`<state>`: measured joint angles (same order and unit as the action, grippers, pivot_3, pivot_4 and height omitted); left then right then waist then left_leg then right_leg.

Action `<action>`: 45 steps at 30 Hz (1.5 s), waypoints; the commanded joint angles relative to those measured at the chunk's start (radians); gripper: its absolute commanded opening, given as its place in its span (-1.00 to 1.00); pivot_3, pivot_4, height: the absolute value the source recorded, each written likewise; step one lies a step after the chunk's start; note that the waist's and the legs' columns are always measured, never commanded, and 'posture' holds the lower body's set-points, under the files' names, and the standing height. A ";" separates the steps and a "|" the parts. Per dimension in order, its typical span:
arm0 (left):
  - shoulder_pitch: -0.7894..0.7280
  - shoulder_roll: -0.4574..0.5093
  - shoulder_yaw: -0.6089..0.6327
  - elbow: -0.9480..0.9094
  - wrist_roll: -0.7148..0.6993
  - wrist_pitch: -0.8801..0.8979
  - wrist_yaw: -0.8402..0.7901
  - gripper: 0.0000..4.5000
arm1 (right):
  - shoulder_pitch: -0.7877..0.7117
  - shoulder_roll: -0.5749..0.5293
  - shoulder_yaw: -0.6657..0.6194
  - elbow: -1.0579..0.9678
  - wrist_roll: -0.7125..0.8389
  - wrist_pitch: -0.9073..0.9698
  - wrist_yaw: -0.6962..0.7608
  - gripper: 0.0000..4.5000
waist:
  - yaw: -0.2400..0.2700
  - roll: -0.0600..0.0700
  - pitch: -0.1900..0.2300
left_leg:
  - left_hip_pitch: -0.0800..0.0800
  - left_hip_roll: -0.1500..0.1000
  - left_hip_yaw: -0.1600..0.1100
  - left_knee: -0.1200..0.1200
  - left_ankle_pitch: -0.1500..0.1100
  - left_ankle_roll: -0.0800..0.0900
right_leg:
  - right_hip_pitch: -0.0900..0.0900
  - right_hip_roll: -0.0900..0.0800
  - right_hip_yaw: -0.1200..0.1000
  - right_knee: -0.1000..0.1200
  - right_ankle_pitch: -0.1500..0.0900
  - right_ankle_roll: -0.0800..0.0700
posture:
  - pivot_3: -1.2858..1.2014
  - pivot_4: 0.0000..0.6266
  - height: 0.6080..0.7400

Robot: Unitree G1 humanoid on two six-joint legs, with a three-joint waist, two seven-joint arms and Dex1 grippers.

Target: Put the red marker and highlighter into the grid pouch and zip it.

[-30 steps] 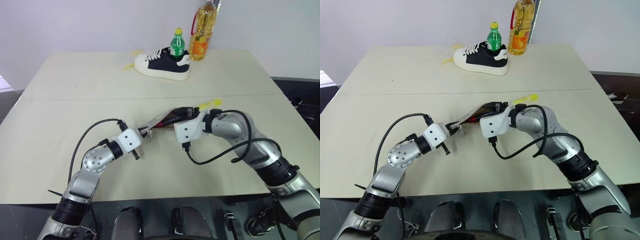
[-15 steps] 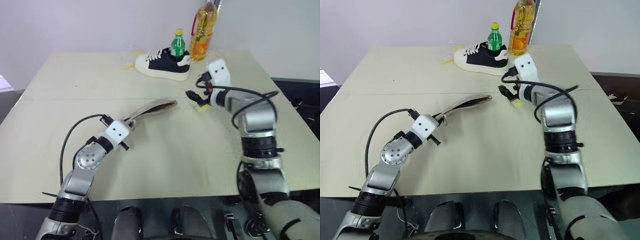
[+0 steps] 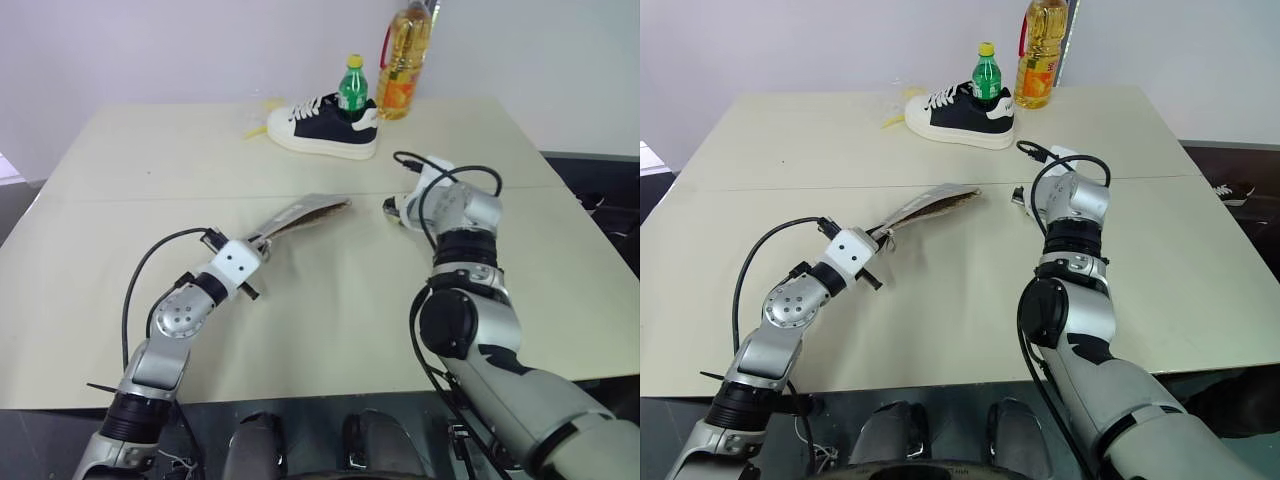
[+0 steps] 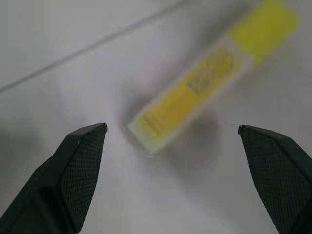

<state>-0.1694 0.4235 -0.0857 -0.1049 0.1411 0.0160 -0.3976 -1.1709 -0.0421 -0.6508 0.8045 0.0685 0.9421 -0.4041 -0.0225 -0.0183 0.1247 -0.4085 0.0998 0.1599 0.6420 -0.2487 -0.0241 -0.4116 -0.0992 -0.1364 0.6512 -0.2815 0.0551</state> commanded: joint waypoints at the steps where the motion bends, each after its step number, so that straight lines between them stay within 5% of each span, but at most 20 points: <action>1: -0.005 -0.004 0.009 -0.033 -0.010 -0.012 0.002 -1.00 | -0.062 -0.025 -0.007 0.140 0.052 -0.121 -0.055 0.99 | -0.003 0.000 0.000 | 0.000 0.000 0.000 0.000 0.000 0.000 | 0.000 0.000 0.000 0.000 0.000 0.000 | 0.03 -0.52 0.47; 3: -0.001 -0.005 0.009 -0.040 -0.011 -0.012 0.001 -1.00 | -0.071 -0.035 -0.001 0.210 0.071 -0.174 -0.074 0.99 | -0.003 0.000 0.000 | 0.000 0.000 0.000 0.000 0.000 0.000 | 0.000 0.000 0.000 0.000 0.000 0.000 | 0.03 -0.52 0.47; 6: 0.006 -0.006 0.010 -0.048 -0.012 -0.011 0.001 -1.00 | -0.068 -0.048 0.006 0.270 0.092 -0.231 -0.107 0.61 | -0.008 -0.002 -0.001 | 0.001 0.000 -0.001 0.000 0.000 0.000 | 0.001 0.000 0.000 0.000 0.000 0.000 | 0.03 -0.52 0.47; 11: 0.016 -0.009 0.011 -0.061 -0.013 -0.006 0.002 -1.00 | -0.062 -0.064 0.032 0.283 0.124 -0.248 -0.139 -0.58 | -0.021 -0.002 -0.001 | 0.001 0.000 -0.001 0.001 0.000 0.000 | 0.002 0.000 0.000 0.000 0.000 0.000 | 0.03 -0.52 0.47; 12: 0.017 -0.009 0.011 -0.061 -0.013 -0.006 0.002 -1.00 | -0.060 -0.065 0.037 0.279 0.130 -0.244 -0.142 -0.66 | -0.022 -0.002 -0.001 | 0.001 0.000 -0.001 0.001 0.000 0.000 | 0.002 0.000 0.000 0.000 0.000 0.000 | 0.03 -0.52 0.47; 16: 0.017 -0.010 0.012 -0.061 -0.012 -0.005 -0.002 -1.00 | -0.048 -0.066 0.087 0.210 0.141 -0.222 -0.094 -0.66 | -0.021 -0.001 -0.001 | 0.001 0.001 -0.001 0.001 0.000 0.000 | 0.002 0.000 0.000 0.000 0.000 0.000 | 0.03 -0.52 0.47; 20: 0.014 -0.002 0.024 -0.057 -0.015 -0.003 -0.004 -1.00 | 0.127 -0.123 0.417 -0.222 0.066 -0.242 0.277 -0.66 | -0.017 0.001 0.001 | 0.000 0.001 -0.003 0.000 0.000 0.000 | 0.002 0.000 0.000 -0.001 0.000 0.000 | 0.03 -0.52 0.47; 24: 0.016 0.004 0.030 -0.056 -0.020 -0.004 -0.011 -1.00 | 0.358 -0.334 0.800 -0.589 -0.101 -0.505 0.649 -0.66 | -0.018 0.002 0.001 | 0.000 -0.001 -0.004 -0.006 0.000 0.000 | 0.000 -0.003 0.000 -0.003 0.000 0.002 | 0.03 -0.52 0.47; 27: 0.011 0.008 0.032 -0.050 -0.026 -0.006 -0.017 -1.00 | 0.499 -0.518 0.940 -0.753 -0.195 -0.761 0.841 -0.66 | -0.020 0.001 0.001 | 0.002 -0.002 -0.003 -0.009 0.000 0.000 | 0.000 -0.003 0.000 -0.004 -0.001 0.002 | 0.03 -0.52 0.47; 33: -0.001 0.017 0.036 -0.038 -0.039 -0.016 -0.034 -1.00 | 0.594 -0.677 0.953 -0.834 -0.229 -0.921 1.027 -0.66 | -0.019 0.001 0.002 | 0.006 -0.001 -0.001 -0.009 0.000 0.000 | 0.002 -0.003 0.000 -0.004 -0.001 0.002 | 0.03 -0.52 0.47; 45: 0.003 0.012 0.033 -0.057 -0.046 -0.015 -0.047 -1.00 | 0.590 -0.674 0.972 -0.769 -0.353 -1.019 1.071 -0.66 | -0.010 0.001 0.002 | 0.007 -0.002 0.000 -0.009 0.000 -0.001 | 0.003 -0.003 0.000 -0.004 -0.001 0.001 | 0.03 -0.52 0.47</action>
<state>-0.1607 0.4323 -0.0642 -0.1239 0.1048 0.0133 -0.4492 -0.5597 -0.7180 0.3332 0.0372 -0.2679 -0.0443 0.6658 -0.0326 -0.0176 0.1263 -0.4012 0.0981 0.1594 0.6328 -0.2483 -0.0247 -0.4081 -0.1019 -0.1362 0.6471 -0.2822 0.0565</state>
